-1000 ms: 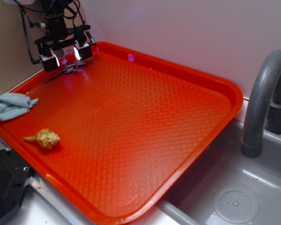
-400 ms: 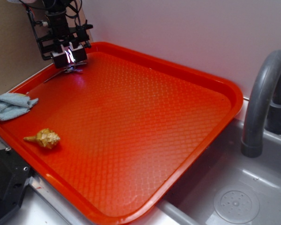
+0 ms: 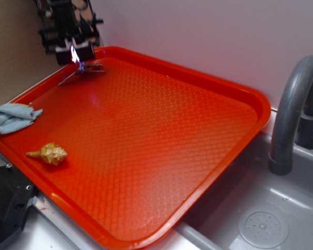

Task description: Grab the silver keys.

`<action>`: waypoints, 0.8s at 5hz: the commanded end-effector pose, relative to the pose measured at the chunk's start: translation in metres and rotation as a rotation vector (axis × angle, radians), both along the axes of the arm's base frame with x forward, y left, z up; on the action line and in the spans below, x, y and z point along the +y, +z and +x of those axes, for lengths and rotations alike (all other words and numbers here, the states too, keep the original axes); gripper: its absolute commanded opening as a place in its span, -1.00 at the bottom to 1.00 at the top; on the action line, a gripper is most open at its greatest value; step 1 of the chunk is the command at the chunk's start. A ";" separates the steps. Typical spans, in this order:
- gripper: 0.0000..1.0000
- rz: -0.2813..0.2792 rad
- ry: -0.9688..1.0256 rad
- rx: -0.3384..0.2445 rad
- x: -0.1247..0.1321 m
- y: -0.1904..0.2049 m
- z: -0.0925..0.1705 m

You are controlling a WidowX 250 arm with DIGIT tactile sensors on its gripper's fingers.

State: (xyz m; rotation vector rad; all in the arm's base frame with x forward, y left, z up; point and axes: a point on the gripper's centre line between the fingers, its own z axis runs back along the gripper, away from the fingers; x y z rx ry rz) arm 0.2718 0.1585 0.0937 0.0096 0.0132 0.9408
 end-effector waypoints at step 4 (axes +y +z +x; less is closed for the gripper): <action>-1.00 -0.005 -1.021 -0.154 -0.093 0.111 -0.040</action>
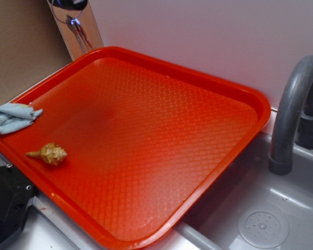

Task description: Grab the silver keys.

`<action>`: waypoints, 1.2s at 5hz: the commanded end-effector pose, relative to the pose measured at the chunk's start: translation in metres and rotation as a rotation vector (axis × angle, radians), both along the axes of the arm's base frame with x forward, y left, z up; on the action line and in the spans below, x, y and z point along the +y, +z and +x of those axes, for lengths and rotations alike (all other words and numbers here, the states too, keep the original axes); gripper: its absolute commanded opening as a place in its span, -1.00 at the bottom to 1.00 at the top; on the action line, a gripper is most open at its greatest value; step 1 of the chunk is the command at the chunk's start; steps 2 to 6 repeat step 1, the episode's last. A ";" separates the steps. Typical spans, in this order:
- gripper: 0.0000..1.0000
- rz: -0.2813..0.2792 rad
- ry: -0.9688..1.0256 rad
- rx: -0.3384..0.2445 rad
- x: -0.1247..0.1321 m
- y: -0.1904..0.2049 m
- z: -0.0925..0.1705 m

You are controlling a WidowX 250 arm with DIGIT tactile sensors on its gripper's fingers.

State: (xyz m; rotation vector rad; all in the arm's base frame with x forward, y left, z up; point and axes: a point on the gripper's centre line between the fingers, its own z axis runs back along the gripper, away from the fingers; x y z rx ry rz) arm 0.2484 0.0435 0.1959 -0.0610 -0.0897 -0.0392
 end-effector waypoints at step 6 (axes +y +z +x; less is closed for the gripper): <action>-1.00 0.030 -0.019 0.019 0.022 0.005 -0.017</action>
